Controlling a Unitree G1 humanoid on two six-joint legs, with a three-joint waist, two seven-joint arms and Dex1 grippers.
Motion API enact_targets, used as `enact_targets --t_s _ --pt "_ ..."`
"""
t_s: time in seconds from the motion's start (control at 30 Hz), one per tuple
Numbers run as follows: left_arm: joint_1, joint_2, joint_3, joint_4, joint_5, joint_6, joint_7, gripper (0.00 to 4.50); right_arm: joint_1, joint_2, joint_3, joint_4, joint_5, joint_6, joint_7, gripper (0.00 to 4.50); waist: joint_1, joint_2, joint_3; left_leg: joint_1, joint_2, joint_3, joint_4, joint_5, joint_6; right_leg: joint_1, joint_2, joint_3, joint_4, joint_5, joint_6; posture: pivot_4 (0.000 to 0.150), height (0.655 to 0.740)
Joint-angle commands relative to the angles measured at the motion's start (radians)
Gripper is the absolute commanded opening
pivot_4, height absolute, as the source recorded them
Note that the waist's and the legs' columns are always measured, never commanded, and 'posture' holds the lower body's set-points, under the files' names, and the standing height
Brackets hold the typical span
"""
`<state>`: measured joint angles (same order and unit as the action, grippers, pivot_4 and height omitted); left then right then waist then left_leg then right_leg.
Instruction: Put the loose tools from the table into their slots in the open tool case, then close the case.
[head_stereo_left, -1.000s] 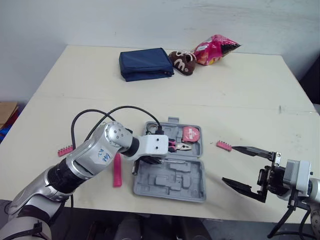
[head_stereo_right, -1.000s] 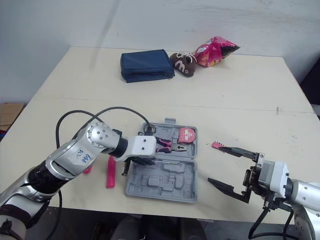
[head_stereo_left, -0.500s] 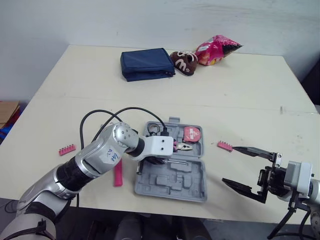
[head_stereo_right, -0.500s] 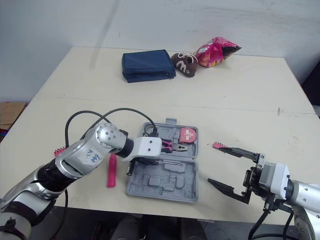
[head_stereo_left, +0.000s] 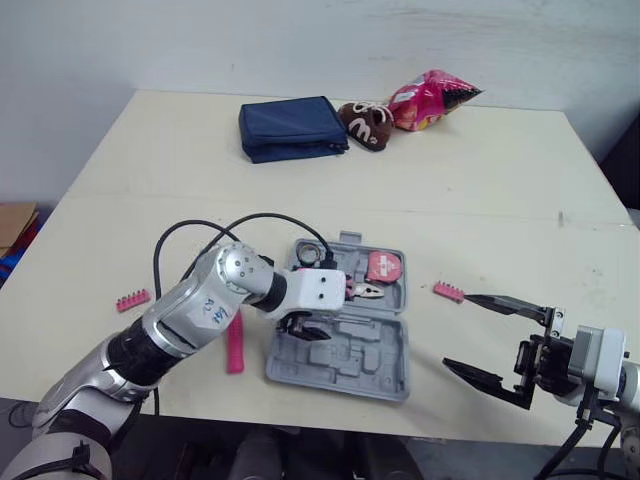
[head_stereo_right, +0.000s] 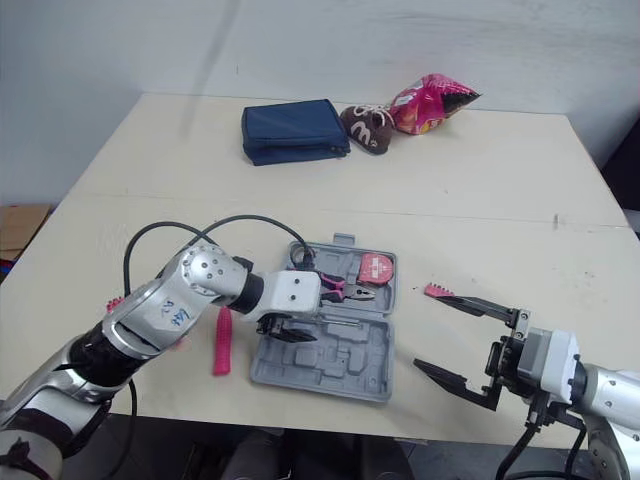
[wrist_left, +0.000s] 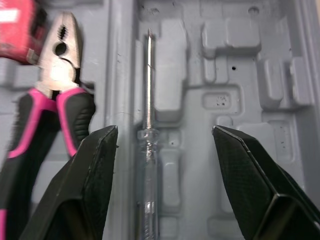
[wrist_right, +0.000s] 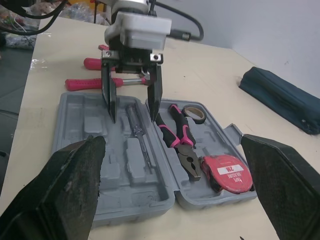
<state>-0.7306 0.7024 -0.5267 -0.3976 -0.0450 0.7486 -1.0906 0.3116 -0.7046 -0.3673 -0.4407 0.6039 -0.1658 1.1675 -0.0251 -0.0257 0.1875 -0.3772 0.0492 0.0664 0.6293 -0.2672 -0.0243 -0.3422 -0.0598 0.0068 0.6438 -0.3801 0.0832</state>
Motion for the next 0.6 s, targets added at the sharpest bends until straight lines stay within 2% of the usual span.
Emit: enact_targets --t_s 0.03,0.13,0.17,0.27,0.3,0.37,0.4,0.6 --pt "0.050 0.003 0.120 -0.035 -0.073 -0.125 -0.015 2.74 0.006 -0.012 -0.019 -0.064 0.024 0.017 -0.015 4.50 -0.002 0.000 0.000 0.000 0.000 0.000 0.000 0.000 0.000 0.000 0.000 0.000 0.000 0.000 0.000 0.150 0.7400" --pt "0.112 -0.031 0.194 0.013 -0.104 -0.243 0.018 2.74 0.006 -0.013 -0.021 -0.076 0.027 0.029 -0.020 4.50 0.001 0.000 0.000 0.000 0.000 0.000 0.000 0.000 0.000 0.000 -0.001 0.000 0.000 0.000 0.000 0.150 0.7400" --pt "0.131 -0.045 0.214 0.029 -0.115 -0.266 0.027 2.50 0.005 -0.014 -0.022 -0.077 0.027 0.031 -0.021 4.50 0.001 0.000 0.000 0.001 0.000 0.000 0.000 0.000 0.000 0.001 -0.001 0.000 0.000 0.000 0.000 0.150 0.7400" --pt "0.215 -0.111 0.290 0.089 -0.184 -0.313 0.057 1.68 -0.001 -0.012 -0.021 -0.070 0.025 0.035 -0.023 4.50 0.001 0.000 0.000 0.001 -0.001 0.000 0.001 0.000 0.001 0.001 -0.002 -0.001 0.000 0.000 0.000 0.150 0.7400" --pt "0.234 -0.133 0.305 0.106 -0.205 -0.322 0.059 1.04 -0.003 -0.012 -0.020 -0.067 0.024 0.035 -0.022 4.50 0.001 0.000 0.000 0.001 0.000 0.000 0.001 0.000 0.001 0.001 -0.001 -0.001 0.000 0.000 0.000 0.150 0.7400" --pt "0.280 -0.148 0.283 0.144 -0.184 -0.354 0.066 0.19 -0.013 -0.009 -0.013 -0.047 0.016 0.027 -0.017 4.50 0.000 0.000 0.000 0.001 0.000 0.000 0.001 -0.001 0.001 0.001 -0.001 -0.001 0.000 0.000 0.000 0.150 0.7400" --pt "0.301 -0.150 0.266 0.162 -0.166 -0.377 0.065 0.04 -0.022 -0.007 -0.007 -0.029 0.010 0.020 -0.012 4.50 -0.001 0.000 0.000 0.001 0.000 0.000 0.000 -0.001 0.001 0.001 -0.001 -0.001 0.000 0.000 0.000 0.150 0.7400" --pt "0.337 -0.167 0.223 0.236 -0.093 -0.442 0.111 0.04 -0.046 0.010 0.004 0.065 -0.016 -0.035 0.027 4.50 0.000 0.000 0.000 0.002 0.000 0.001 0.000 -0.001 0.002 0.001 -0.001 -0.001 0.000 0.000 0.000 0.150 0.7400"
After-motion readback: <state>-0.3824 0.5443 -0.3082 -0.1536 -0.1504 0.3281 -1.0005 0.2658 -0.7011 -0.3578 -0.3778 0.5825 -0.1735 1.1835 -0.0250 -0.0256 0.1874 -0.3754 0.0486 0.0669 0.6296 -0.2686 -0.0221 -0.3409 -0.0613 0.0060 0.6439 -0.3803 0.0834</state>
